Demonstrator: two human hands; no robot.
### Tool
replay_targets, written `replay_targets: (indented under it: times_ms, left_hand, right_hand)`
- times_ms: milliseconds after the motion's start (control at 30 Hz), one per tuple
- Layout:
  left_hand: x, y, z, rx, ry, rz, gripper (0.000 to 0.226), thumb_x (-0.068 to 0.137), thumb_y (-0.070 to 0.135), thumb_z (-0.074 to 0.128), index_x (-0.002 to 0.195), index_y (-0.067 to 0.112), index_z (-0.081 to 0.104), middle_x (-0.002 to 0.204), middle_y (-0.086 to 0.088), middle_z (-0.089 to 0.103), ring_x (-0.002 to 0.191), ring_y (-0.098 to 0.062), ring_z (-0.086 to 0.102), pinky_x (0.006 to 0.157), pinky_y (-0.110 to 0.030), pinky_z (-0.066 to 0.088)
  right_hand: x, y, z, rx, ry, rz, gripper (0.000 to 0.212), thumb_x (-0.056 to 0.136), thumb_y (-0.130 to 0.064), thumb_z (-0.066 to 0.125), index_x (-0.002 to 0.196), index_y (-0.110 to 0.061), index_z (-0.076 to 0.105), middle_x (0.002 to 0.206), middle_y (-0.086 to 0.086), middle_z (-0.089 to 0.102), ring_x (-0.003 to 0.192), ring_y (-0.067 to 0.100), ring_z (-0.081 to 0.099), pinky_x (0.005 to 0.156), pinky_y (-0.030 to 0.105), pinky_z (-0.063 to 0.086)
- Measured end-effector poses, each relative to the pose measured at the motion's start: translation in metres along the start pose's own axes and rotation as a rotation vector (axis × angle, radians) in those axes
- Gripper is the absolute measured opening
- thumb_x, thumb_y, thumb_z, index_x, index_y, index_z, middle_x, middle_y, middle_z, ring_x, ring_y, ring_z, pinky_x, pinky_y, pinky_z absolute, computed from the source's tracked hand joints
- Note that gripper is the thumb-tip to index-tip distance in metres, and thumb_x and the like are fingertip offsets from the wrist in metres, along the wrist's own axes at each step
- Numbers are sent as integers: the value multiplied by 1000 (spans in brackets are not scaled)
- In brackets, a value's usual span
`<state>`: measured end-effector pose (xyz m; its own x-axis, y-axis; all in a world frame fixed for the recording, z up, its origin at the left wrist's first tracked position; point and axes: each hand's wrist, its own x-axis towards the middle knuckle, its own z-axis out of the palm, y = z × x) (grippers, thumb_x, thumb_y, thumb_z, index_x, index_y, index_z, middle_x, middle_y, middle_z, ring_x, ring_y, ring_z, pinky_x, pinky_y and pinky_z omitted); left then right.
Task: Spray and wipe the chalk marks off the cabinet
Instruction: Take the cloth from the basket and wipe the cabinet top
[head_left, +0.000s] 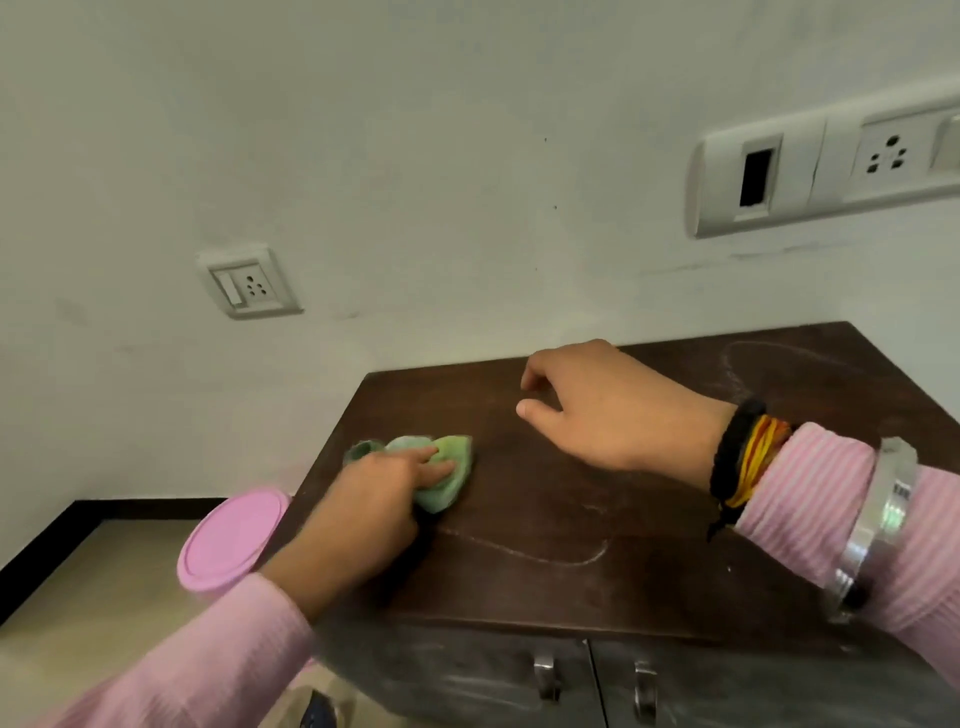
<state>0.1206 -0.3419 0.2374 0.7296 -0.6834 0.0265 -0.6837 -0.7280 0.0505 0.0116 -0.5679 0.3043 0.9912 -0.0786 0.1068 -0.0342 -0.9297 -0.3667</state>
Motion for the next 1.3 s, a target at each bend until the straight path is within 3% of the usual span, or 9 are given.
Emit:
replay_targets:
  times_ms: [167,367,500,600,733,900,1033,1100,1300]
  left_hand:
    - [52,12,5,13,55,57,77,83,0,57,144,45,47,157,12,39,140,-20,44,113,-39,40]
    - [3,-41,-9,85,31,-115,77,81,-1,58,144,42,48,155,9,43,138,-21,46,115,-33,35]
    - [-42,-6,-1,17,1,17,77,83,-1,59,144,45,46,158,14,36,144,-13,38,118,-24,23]
    - [-12,22,3,24,-12,121,79,84,0,57,144,49,43,159,16,34,144,-15,37,118,-34,32]
    - [14,-6,-8,64,41,-12,73,83,2,59,144,42,49,155,8,43,139,-21,45,116,-34,35]
    - [-63,-42,-14,79,47,-159,71,79,3,61,139,40,55,149,5,51,132,-23,54,108,-32,42]
    - [-94,3,1,14,114,44,76,66,-7,65,128,37,66,139,4,61,122,-26,63,99,-36,51]
    - [-71,20,3,61,88,126,77,74,-2,63,136,43,57,148,9,52,131,-22,55,107,-36,47]
    - [-47,-36,-17,164,39,-145,71,80,6,62,141,42,53,150,6,51,131,-23,55,106,-32,42]
  right_hand:
    - [-1,-11,22,-64,-97,-41,39,96,-46,51,120,-16,58,113,5,63,100,25,61,87,43,53]
    - [-9,0,23,-123,-164,-24,46,98,-49,48,130,-17,53,120,4,60,105,23,59,92,41,52]
    - [-20,12,26,-174,-175,-8,48,97,-51,48,133,-20,50,127,1,57,113,20,56,96,38,50]
    - [-27,12,27,-183,-180,3,50,97,-52,48,137,-23,48,132,-1,56,116,18,55,97,35,49]
    - [-37,4,25,-163,-134,-33,51,97,-51,48,140,-23,46,136,-2,54,119,18,53,98,33,47]
    - [-48,-5,21,-134,-62,-111,50,98,-50,46,139,-22,48,135,-2,55,120,17,53,99,32,47]
    - [-47,-7,23,-171,-87,-104,47,98,-51,46,129,-17,54,125,3,58,110,21,58,94,39,51]
    - [-45,-10,23,-182,-91,-98,48,97,-51,46,128,-15,55,125,5,58,111,23,58,94,41,51]
    - [-50,-5,9,-193,-85,-59,49,97,-52,46,128,-15,56,123,5,60,109,24,59,92,41,52]
